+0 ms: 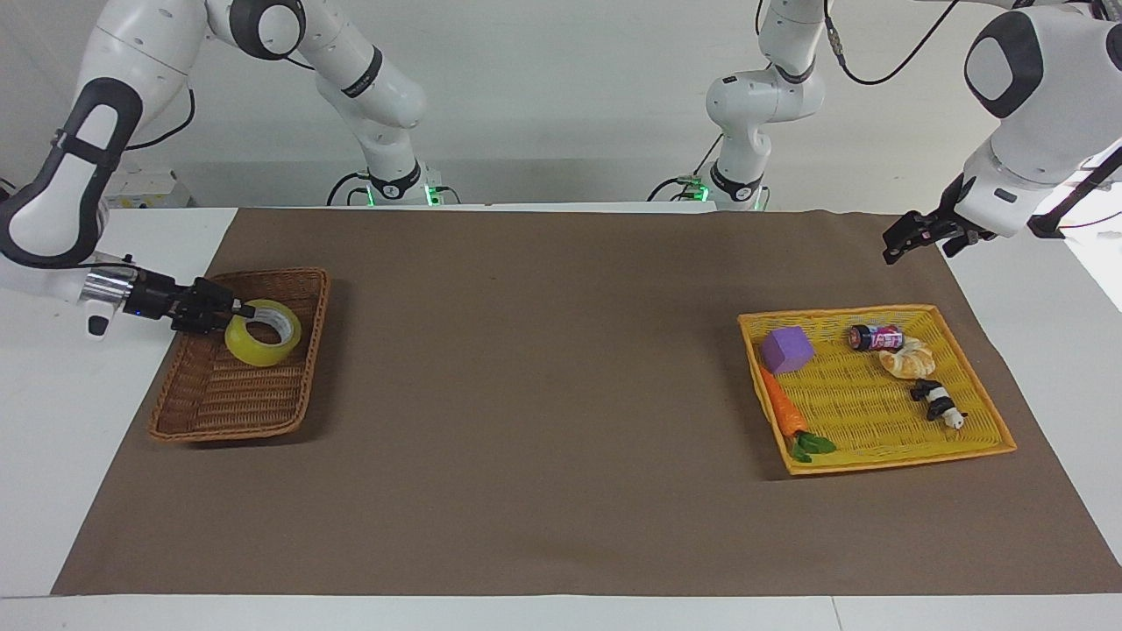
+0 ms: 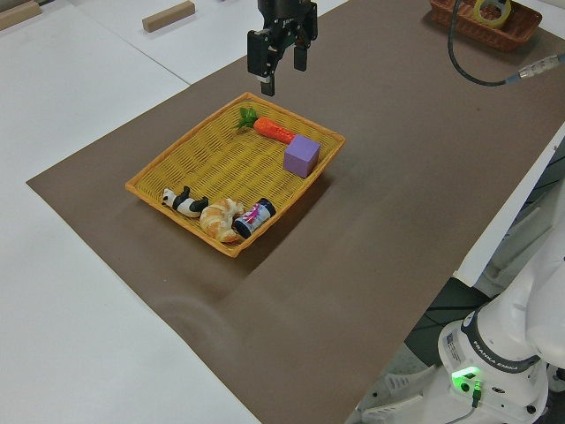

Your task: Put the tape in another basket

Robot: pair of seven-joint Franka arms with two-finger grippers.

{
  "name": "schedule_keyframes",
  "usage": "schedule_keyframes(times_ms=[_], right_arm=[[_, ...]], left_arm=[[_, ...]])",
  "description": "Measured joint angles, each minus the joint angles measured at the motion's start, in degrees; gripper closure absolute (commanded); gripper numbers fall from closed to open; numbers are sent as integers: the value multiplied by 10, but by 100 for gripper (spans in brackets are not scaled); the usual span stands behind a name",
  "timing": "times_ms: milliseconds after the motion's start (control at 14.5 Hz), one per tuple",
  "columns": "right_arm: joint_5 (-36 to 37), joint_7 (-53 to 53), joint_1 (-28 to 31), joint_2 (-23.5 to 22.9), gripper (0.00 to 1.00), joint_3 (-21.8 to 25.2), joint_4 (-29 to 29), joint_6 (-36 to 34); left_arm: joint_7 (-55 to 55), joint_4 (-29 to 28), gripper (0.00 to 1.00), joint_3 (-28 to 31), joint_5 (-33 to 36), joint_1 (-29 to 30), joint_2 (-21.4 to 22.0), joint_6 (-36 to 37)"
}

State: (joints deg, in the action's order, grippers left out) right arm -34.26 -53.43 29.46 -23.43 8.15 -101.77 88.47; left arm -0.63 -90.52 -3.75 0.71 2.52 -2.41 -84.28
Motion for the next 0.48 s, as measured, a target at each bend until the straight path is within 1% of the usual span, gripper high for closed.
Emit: schedule_keyframes(times_ms=[138,277,346,484], right_arm=[[20,-8,-8,8,0,-2,4,27],[75,-10,-39,35,0,-4,17,62],[112,-4,-66,58,0,-4,23,79],[188,65,-126,114,0,-5,31,96]], left_arm=[[1,0,1,-6,-1,-1,2,5],[1,0,1,-12,-1,-6,7,6],[1,0,1,-14,-1,-10,10,6],[1,-2,1,-15,-1,-17,15,6]])
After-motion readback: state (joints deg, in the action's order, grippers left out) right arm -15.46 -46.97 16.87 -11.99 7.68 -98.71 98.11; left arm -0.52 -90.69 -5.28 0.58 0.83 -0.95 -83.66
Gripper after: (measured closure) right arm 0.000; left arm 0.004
